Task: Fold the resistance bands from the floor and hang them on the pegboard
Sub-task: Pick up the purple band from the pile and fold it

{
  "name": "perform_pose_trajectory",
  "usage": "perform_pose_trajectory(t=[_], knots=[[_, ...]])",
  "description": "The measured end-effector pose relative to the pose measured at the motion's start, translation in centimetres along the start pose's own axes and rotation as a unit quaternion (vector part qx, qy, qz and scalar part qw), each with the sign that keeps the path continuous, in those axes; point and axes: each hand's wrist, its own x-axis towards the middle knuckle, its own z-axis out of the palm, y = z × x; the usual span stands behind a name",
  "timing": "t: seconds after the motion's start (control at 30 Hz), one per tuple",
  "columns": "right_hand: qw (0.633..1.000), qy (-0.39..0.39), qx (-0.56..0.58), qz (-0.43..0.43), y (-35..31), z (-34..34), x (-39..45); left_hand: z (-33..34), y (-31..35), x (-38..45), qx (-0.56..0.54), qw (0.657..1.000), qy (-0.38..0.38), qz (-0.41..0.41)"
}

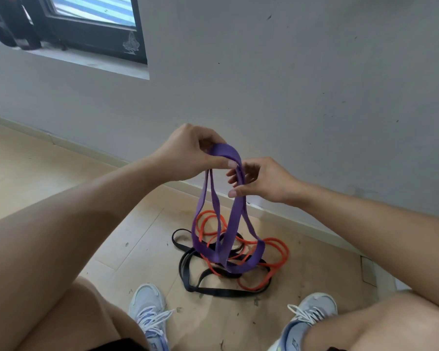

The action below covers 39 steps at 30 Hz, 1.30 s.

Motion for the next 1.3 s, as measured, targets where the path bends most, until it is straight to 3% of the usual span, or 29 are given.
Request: perform_pose_trajectory(t=[0.27, 0.73, 1.07, 1.2, 1.3], knots=[[0.999, -0.023, 0.036, 0.020, 1.2, 1.8, 0.2, 0.3, 0.3, 0.0, -0.039, 0.999, 0.037, 0.007], [0.997, -0.067, 0.040, 0.016, 1.0, 4.2, 0.1, -0.3, 1.5, 0.2, -0.240, 0.960, 0.127, -0.074], [0.998, 0.035, 0.039, 0.038, 2.9, 2.3, 1.2, -2.8, -2.0, -0.2, -0.345, 0.910, 0.166, -0.155], [0.997, 0.055, 0.023, 0.048, 2.3, 1.0, 1.0, -4.2, -5.1, -0.7, -0.344, 0.918, 0.078, -0.180], [0.995, 0.072, -0.048, 0.041, 1.7, 0.2, 0.7, -4.6, -6.9, -1.5, -0.236, 0.948, -0.045, -0.208]])
